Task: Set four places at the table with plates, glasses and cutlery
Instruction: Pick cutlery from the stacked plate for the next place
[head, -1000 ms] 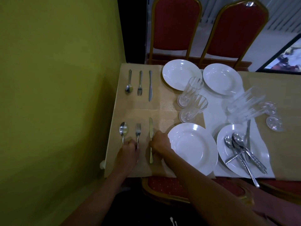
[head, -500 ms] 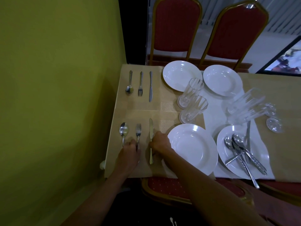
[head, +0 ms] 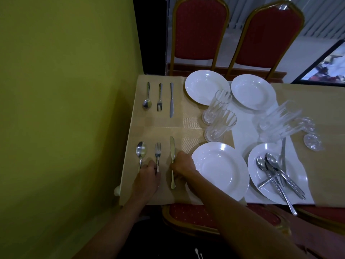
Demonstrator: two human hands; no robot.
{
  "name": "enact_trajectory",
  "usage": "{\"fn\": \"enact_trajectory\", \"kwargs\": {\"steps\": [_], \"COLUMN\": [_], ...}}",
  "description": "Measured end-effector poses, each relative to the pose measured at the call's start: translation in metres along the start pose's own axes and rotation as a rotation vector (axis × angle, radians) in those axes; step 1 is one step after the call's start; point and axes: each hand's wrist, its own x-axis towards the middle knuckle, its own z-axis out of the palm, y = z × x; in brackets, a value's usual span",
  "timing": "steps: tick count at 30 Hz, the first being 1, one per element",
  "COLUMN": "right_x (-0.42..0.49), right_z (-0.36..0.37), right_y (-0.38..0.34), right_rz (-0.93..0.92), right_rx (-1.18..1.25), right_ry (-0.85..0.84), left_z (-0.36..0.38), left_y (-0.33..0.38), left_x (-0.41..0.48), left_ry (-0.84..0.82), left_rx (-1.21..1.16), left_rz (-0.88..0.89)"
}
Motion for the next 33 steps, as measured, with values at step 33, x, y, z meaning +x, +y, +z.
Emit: {"fn": "enact_trajectory", "kwargs": {"steps": [33], "right_x": [-0.011], "right_z": [-0.021], "right_y": [-0.006], "right_rz": [-0.029], "right_rx": [-0.023], "right_ry": [-0.078], "left_z": [-0.024], "left_y": [0.018], "left_x": [0.0], "left_ry": [-0.132], "left_rx": [-0.038], "left_rz": [-0.101]}}
